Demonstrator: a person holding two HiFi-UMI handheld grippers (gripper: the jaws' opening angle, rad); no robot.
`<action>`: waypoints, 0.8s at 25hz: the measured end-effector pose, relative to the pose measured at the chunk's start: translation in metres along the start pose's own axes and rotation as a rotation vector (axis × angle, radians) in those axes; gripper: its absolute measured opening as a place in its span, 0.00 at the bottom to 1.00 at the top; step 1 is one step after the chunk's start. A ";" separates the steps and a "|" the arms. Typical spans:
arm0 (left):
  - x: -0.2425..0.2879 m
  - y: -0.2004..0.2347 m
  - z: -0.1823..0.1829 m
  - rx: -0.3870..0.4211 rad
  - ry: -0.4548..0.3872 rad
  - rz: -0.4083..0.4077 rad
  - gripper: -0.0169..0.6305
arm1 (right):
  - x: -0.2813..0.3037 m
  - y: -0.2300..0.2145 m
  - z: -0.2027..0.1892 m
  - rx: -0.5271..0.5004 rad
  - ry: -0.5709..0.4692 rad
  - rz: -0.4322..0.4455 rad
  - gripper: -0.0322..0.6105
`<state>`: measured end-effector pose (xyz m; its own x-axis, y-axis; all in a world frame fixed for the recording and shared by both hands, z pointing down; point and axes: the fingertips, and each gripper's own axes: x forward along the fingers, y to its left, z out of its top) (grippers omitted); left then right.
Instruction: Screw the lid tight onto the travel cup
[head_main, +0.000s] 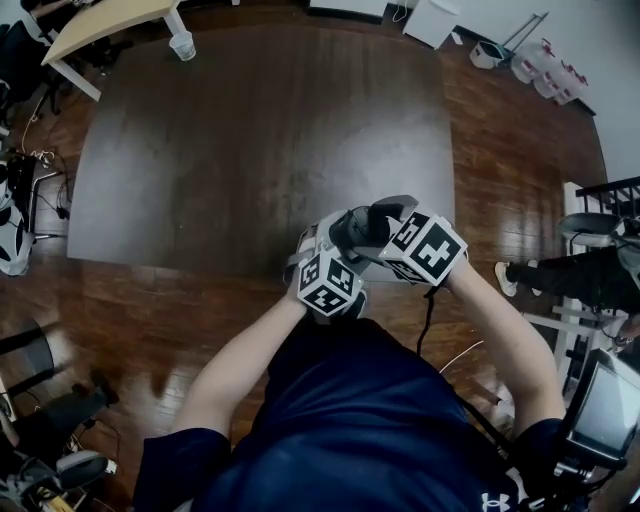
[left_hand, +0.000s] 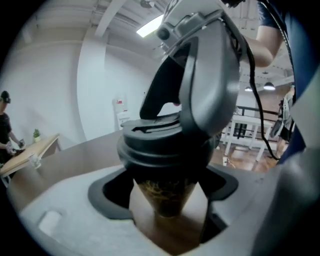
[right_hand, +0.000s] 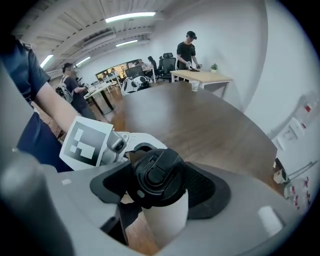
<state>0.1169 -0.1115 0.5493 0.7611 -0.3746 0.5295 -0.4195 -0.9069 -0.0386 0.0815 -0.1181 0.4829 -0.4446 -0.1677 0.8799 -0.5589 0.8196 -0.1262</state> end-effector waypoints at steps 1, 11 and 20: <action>0.000 0.000 0.000 -0.002 0.004 0.003 0.65 | 0.000 0.000 0.001 0.013 -0.012 -0.011 0.58; -0.045 0.006 -0.013 -0.100 0.015 -0.017 0.67 | -0.022 -0.003 0.011 0.178 -0.272 0.004 0.66; -0.143 0.031 0.070 -0.146 -0.264 0.134 0.43 | -0.112 -0.033 0.016 0.472 -0.775 -0.054 0.47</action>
<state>0.0296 -0.0999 0.4127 0.7883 -0.5431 0.2892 -0.5765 -0.8162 0.0388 0.1389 -0.1353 0.3817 -0.6602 -0.6606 0.3574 -0.7456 0.5186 -0.4185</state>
